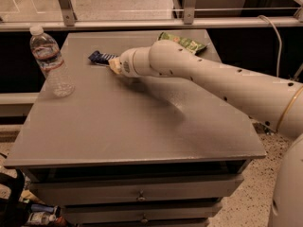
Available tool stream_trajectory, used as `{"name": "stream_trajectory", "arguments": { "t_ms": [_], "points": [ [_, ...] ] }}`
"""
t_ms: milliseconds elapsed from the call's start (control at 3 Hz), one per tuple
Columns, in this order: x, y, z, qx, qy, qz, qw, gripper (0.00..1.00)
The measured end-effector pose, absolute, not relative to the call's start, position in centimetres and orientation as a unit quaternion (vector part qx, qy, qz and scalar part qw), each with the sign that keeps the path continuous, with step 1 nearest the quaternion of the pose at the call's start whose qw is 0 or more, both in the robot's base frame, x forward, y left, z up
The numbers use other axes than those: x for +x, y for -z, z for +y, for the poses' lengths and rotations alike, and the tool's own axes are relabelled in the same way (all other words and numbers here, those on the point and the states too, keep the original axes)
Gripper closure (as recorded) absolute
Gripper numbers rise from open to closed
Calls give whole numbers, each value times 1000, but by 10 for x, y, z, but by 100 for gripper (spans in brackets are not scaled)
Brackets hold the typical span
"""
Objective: Pick rxbar blueberry
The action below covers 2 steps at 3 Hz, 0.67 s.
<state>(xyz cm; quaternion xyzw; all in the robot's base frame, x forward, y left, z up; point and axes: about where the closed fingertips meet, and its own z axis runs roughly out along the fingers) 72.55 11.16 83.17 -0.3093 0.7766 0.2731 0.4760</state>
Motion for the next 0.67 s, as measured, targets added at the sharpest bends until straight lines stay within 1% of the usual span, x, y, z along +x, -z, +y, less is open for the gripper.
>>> {"name": "stream_trajectory", "arguments": {
  "t_ms": [667],
  "points": [
    [725,-832,112,-309,-273,777,476,100]
  ]
}}
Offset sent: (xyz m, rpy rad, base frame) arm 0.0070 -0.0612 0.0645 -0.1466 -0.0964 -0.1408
